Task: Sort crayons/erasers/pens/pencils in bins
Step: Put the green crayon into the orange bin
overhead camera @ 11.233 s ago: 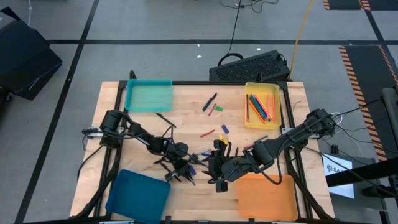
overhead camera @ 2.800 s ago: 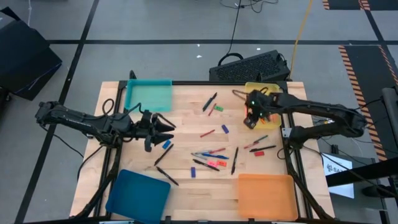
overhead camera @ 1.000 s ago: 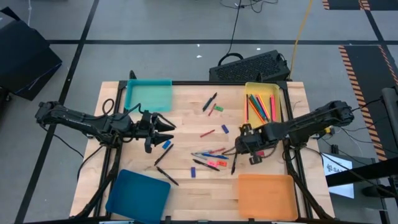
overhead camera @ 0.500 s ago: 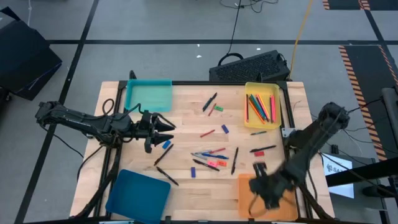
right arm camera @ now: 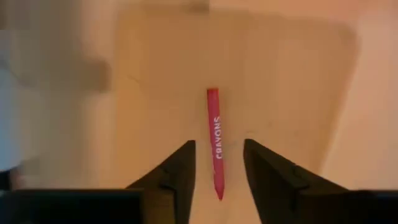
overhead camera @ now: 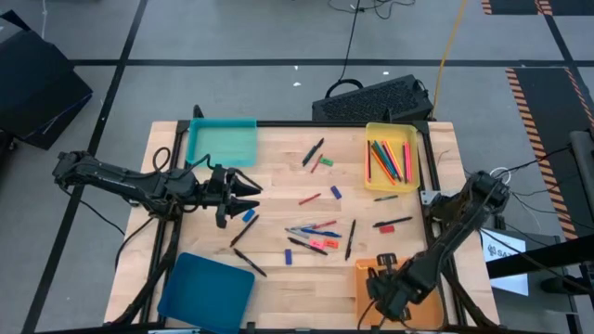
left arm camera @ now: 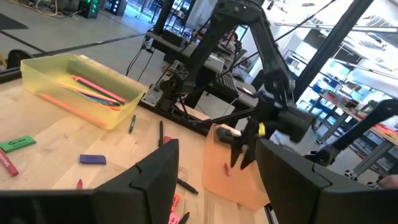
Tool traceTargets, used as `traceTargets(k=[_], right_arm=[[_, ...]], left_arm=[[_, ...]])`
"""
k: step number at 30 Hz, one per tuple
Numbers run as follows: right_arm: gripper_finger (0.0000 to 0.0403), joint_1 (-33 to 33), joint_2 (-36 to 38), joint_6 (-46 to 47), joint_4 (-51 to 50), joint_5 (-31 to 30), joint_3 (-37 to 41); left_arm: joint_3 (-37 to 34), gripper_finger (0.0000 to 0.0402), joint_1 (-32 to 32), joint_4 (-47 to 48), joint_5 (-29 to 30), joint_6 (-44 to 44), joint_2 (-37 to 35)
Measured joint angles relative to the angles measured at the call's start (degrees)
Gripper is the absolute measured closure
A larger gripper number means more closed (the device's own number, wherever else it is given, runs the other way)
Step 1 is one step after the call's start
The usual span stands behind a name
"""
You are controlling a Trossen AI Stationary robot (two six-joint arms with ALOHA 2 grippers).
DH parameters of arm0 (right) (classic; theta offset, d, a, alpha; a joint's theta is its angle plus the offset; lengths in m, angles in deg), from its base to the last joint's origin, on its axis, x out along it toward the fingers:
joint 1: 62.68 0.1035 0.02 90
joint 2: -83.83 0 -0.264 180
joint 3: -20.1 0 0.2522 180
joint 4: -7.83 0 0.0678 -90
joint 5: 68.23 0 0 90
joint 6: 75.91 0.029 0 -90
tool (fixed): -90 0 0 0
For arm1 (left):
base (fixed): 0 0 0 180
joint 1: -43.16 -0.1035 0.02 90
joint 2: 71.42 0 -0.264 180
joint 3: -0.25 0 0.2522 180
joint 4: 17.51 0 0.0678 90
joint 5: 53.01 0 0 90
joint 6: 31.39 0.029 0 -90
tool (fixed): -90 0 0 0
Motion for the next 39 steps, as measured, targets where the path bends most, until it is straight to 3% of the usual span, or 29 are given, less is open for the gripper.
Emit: traceTargets(k=[4, 9, 12, 17, 24, 39], right_arm=[[0.0257, -6.3, 7.6, -3.9, -7.9, -0.1, -0.1], [0.0261, -17.2, 14.6, -15.8, -23.4, -8.9, 0.2], [0.0263, -24.4, 16.0, -25.9, -26.6, -11.7, 2.2], [0.0263, -33.9, 15.3, -42.9, -24.3, -11.6, 7.8], [0.0264, -41.0, 15.1, -64.9, -16.8, -12.1, 17.0], [0.0264, -51.6, 5.7, -78.5, -7.8, -17.3, 19.8]], left_arm=[[0.0, 0.0185, 0.0, 0.0, 0.0, 0.0, 0.0], [0.0, 0.0185, 0.0, 0.0, 0.0, 0.0, 0.0], [0.0, 0.0185, 0.0, 0.0, 0.0, 0.0, 0.0], [0.0, 0.0185, 0.0, 0.0, 0.0, 0.0, 0.0], [0.0, 0.0185, 0.0, 0.0, 0.0, 0.0, 0.0], [0.0, 0.0185, 0.0, 0.0, 0.0, 0.0, 0.0]])
